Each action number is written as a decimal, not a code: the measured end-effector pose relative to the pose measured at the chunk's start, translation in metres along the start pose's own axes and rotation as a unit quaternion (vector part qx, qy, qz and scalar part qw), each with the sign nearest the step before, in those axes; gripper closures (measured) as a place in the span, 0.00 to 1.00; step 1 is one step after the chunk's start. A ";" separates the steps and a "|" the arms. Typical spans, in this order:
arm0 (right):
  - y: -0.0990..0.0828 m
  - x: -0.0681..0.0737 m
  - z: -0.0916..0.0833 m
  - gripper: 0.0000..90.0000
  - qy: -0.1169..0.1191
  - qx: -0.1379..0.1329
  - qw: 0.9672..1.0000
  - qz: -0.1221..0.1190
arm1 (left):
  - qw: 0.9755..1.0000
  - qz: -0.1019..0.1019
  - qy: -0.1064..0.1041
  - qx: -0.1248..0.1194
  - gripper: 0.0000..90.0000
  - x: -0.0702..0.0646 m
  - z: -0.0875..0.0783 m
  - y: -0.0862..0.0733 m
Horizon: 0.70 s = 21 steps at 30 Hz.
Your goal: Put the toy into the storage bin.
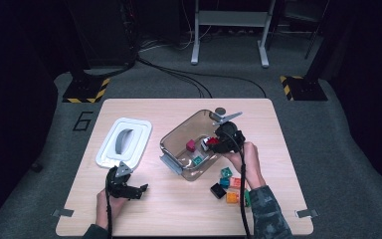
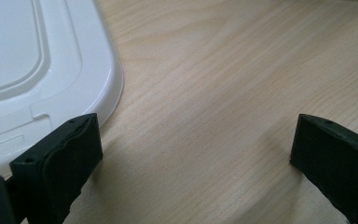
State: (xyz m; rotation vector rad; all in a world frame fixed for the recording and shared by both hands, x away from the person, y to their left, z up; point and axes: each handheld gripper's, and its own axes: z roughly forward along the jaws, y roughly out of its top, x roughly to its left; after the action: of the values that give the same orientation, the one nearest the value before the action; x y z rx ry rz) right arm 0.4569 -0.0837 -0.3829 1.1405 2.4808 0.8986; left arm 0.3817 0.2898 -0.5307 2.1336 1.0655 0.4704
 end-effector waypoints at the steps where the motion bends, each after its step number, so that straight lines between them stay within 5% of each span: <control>1: 0.000 0.000 0.000 0.65 0.003 0.000 1.000 0.001 | 1.000 -0.001 0.000 0.001 0.02 0.000 0.000 0.000; 5: 0.000 0.000 0.000 0.64 0.006 0.003 1.000 0.000 | 1.000 0.003 -0.001 0.004 0.02 0.000 0.000 0.000; 10: -0.004 0.001 -0.003 0.47 0.004 -0.005 1.000 0.007 | 1.000 0.003 -0.001 0.004 0.02 0.000 0.000 0.000; 21: -0.041 -0.001 -0.038 0.21 -0.011 -0.071 0.997 0.029 | 1.000 0.001 -0.003 0.005 0.02 0.000 -0.001 0.000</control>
State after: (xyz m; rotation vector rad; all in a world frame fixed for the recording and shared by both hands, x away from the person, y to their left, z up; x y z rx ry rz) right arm 0.4157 -0.1207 -0.3797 1.1736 2.3350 1.0531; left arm 0.3817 0.2902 -0.5298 2.1438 1.0662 0.4606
